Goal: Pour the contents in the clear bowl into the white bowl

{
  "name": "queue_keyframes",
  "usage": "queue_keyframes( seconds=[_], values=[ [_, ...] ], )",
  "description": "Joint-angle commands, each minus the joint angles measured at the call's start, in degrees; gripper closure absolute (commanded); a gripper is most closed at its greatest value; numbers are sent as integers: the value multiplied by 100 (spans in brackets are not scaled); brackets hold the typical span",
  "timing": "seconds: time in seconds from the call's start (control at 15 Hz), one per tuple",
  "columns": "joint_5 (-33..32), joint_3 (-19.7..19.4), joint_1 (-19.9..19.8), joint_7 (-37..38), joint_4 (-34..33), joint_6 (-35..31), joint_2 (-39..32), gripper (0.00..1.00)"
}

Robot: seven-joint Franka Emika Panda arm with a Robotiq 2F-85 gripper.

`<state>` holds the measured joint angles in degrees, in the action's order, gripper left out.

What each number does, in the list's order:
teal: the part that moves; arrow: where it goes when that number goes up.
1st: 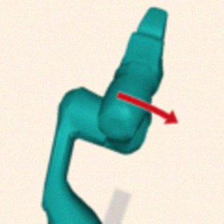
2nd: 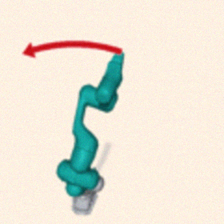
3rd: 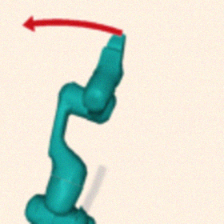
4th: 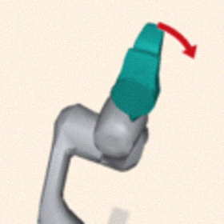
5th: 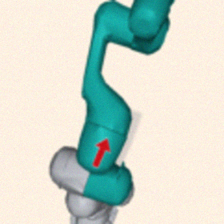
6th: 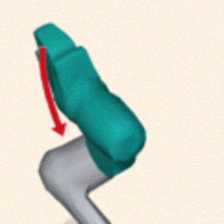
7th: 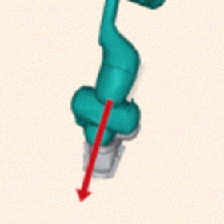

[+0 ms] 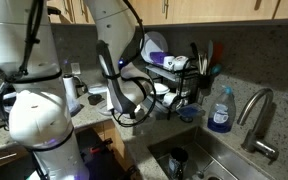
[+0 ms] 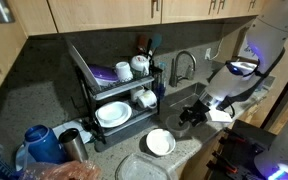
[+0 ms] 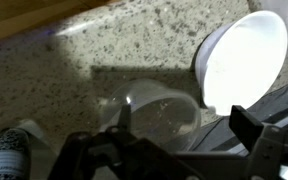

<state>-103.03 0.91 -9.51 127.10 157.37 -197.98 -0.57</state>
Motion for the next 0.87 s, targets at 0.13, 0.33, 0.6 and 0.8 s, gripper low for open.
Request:
queue_keyframes(
  seconds=[0.13,0.33,0.6,0.8],
  values=[
    [-314,449,197,-28,29,6,219,0],
    [-733,388,152,-68,-24,10,283,0],
    [-1362,172,109,-86,-107,11,407,0],
    [-1240,171,145,-76,-123,11,235,0]
  ],
)
